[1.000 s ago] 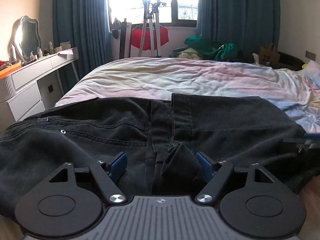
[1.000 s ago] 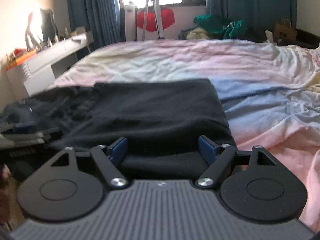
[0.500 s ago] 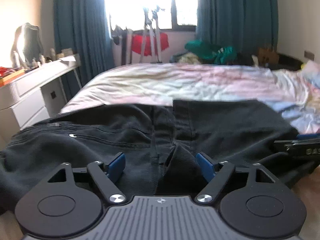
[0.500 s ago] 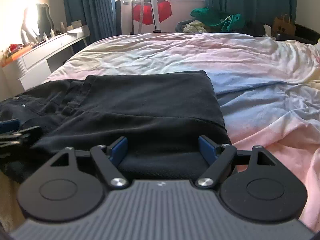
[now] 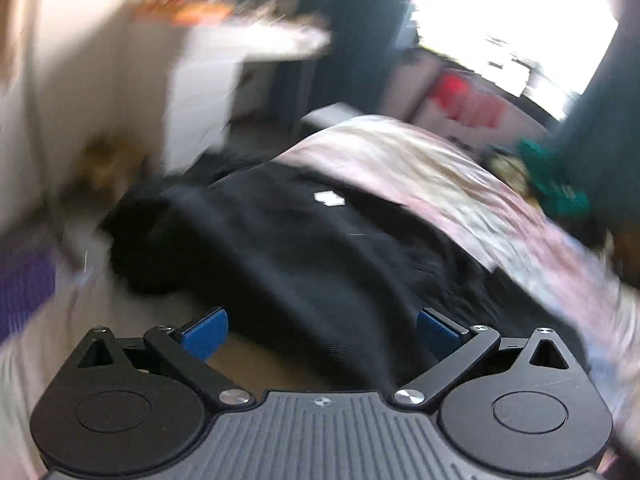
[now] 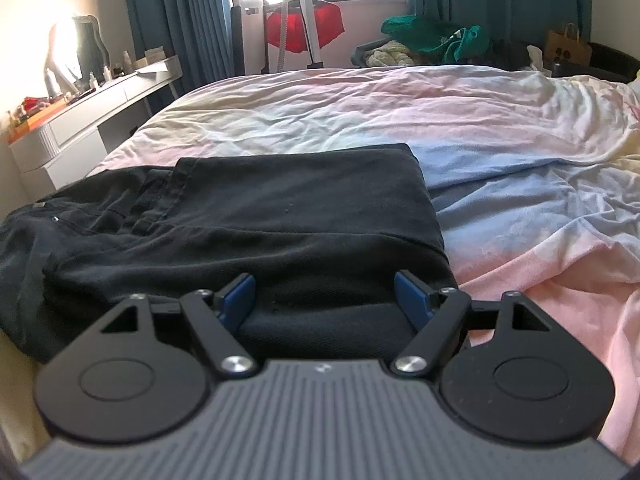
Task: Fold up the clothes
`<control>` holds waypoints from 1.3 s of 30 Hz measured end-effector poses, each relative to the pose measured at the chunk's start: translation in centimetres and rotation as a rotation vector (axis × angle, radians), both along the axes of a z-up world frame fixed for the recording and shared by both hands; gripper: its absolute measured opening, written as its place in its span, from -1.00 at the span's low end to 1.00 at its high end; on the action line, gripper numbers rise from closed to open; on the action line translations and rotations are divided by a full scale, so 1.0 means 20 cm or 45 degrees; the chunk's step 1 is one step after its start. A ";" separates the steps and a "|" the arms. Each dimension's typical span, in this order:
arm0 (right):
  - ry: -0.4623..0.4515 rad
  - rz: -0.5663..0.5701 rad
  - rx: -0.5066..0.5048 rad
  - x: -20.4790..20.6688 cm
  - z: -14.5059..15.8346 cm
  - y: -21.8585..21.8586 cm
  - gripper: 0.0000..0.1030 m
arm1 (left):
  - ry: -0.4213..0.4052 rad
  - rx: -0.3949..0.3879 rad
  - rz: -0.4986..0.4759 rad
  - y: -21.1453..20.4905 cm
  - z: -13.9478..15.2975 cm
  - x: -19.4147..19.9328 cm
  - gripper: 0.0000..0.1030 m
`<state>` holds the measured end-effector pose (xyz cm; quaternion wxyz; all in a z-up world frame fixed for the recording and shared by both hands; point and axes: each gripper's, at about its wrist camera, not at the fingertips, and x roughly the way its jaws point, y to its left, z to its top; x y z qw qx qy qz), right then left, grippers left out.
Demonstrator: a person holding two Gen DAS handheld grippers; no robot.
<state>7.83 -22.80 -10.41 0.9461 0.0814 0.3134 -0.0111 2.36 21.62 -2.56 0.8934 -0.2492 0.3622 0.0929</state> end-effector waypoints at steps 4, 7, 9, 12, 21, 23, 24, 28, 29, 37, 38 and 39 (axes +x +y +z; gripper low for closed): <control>-0.001 0.006 -0.029 0.00 0.00 0.01 0.51 | 0.097 -0.357 0.221 0.33 -0.09 -0.02 0.97; -0.006 0.006 -0.032 0.00 -0.01 0.02 0.51 | 0.141 -0.539 0.319 0.47 -0.22 0.00 0.94; -0.010 0.008 -0.041 -0.01 -0.01 0.02 0.51 | 0.169 -0.639 0.379 0.52 -0.30 0.03 0.87; -0.013 0.012 -0.070 -0.02 -0.01 0.04 0.51 | 0.084 -0.693 0.432 0.57 -0.33 0.07 0.85; -0.132 0.040 0.014 -0.04 0.06 0.06 0.52 | -0.075 -0.775 0.558 0.65 -0.42 0.21 0.53; -0.154 0.079 0.005 -0.03 0.07 0.09 0.52 | -0.091 -0.710 0.556 0.65 -0.42 0.23 0.33; -0.147 0.110 0.000 -0.02 0.07 0.11 0.52 | -0.098 -0.648 0.545 0.65 -0.41 0.23 0.17; 0.006 0.191 -0.028 0.06 -0.02 0.18 0.54 | -0.115 -0.499 0.541 0.59 -0.36 0.25 -0.13; 0.016 0.202 -0.056 0.07 -0.04 0.19 0.55 | -0.120 -0.459 0.535 0.57 -0.34 0.26 -0.23; 0.033 0.211 -0.079 0.07 -0.05 0.21 0.56 | -0.248 -0.091 0.401 0.41 -0.08 0.26 -0.61; 0.027 0.215 -0.076 0.06 -0.05 0.21 0.56 | -0.279 -0.024 0.378 0.36 -0.03 0.27 -0.62; 0.012 0.225 -0.055 0.04 -0.04 0.19 0.56 | -0.312 0.045 0.353 0.30 0.02 0.27 -0.62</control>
